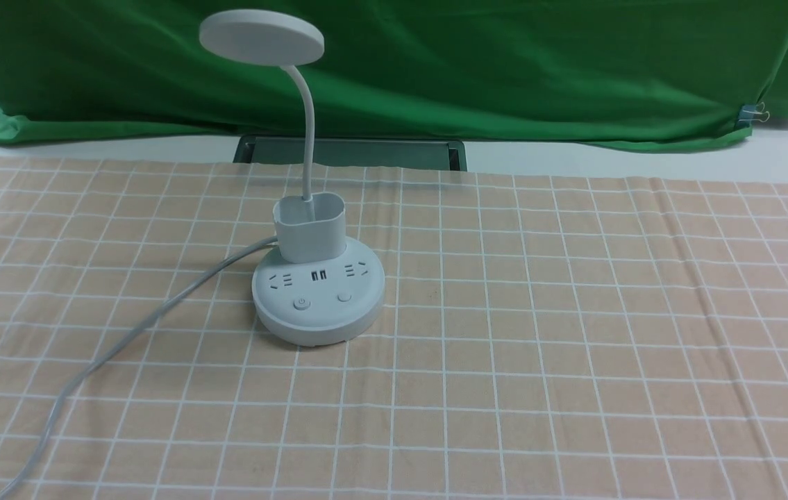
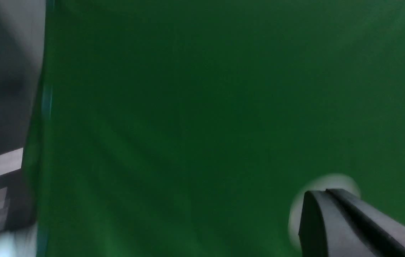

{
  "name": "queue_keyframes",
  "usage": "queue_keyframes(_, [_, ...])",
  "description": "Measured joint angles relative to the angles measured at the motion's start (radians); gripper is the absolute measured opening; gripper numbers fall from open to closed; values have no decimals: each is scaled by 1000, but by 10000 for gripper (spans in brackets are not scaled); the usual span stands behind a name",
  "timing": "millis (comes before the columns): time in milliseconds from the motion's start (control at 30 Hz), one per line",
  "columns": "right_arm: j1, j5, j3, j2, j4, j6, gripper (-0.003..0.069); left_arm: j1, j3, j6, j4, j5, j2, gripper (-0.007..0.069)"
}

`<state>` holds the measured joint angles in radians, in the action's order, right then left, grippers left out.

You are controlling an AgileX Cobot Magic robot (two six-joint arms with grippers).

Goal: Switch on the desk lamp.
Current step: Use the left arm to press the button switch on the lamp holder

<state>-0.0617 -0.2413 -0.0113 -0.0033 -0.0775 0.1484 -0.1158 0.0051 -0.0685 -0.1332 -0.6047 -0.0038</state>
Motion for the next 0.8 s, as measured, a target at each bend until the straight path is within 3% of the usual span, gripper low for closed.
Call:
queue_keyframes(67, [0, 0, 0, 0, 0, 0, 239, 0, 0, -24, 16, -162, 0, 1])
queue_keyframes(167, [0, 0, 0, 0, 0, 0, 239, 0, -18, -118, 70, -195, -1, 1])
queue_keyframes(233, [0, 0, 0, 0, 0, 0, 239, 0, -80, -177, 98, -92, 2, 1])
queue_keyframes(267, [0, 0, 0, 0, 0, 0, 239, 0, -187, -202, 103, 84, 30, 1])
queue_keyframes(300, [0, 0, 0, 0, 0, 0, 239, 0, -187, -202, 102, 84, 30, 1])
queue_keyframes(333, [0, 0, 0, 0, 0, 0, 239, 0, -297, -190, 84, 269, 88, 1])
queue_keyframes(433, [0, 0, 0, 0, 0, 0, 239, 0, -394, -146, 64, 447, 203, 1])
queue_keyframes(533, [0, 0, 0, 0, 0, 0, 239, 0, -416, -147, 84, 559, 359, 1])
queue_keyframes(800, [0, 0, 0, 0, 0, 0, 239, 0, -421, -213, 330, 754, 794, 1])
